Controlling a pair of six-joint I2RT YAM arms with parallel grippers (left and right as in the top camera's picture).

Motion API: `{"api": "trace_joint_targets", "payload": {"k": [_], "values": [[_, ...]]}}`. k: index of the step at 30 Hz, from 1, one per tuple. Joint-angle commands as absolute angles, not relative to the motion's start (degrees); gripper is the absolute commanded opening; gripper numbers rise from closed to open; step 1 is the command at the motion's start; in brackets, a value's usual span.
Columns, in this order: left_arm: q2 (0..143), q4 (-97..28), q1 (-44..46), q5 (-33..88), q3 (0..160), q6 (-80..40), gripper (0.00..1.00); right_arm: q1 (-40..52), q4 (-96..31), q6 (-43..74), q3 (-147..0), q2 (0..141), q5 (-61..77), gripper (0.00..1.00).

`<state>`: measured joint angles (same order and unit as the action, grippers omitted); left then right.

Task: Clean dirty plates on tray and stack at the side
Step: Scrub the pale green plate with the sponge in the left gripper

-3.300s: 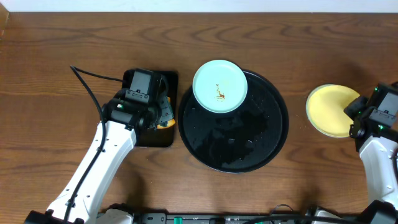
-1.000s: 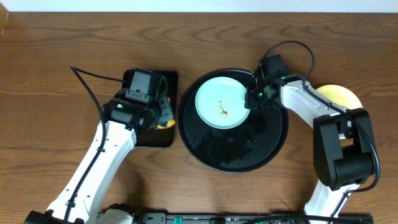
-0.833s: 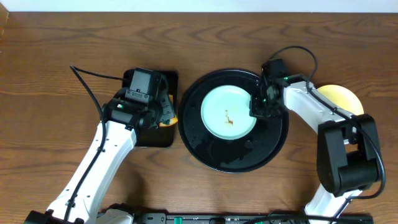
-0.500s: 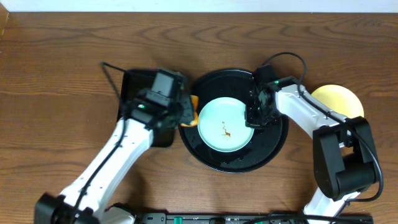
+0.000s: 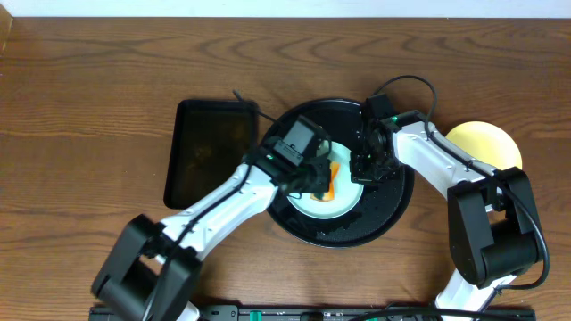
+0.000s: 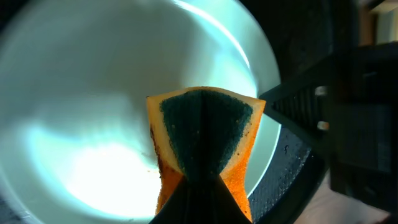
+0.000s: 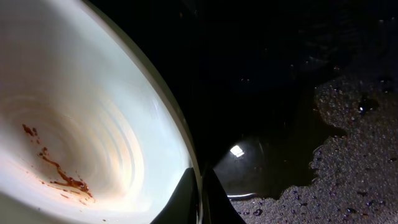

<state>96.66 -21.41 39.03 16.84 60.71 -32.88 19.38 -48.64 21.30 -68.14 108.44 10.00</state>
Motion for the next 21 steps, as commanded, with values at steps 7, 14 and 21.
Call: {"api": "trace_joint_targets", "payload": {"k": [7, 14, 21], "values": [[102.3, -16.3, 42.8, 19.2, 60.3, -36.6, 0.08, 20.0, -48.9, 21.4, -67.7, 107.5, 8.4, 0.01], [104.4, -16.5, 43.5, 14.7, 60.3, -36.2, 0.08, 20.0, -49.1, 21.4, -67.7, 107.5, 8.4, 0.01], [106.9, -16.7, 43.4, 11.6, 60.2, -35.7, 0.08, 20.0, -49.8, 21.4, -67.7, 107.5, 8.4, 0.01]]}}
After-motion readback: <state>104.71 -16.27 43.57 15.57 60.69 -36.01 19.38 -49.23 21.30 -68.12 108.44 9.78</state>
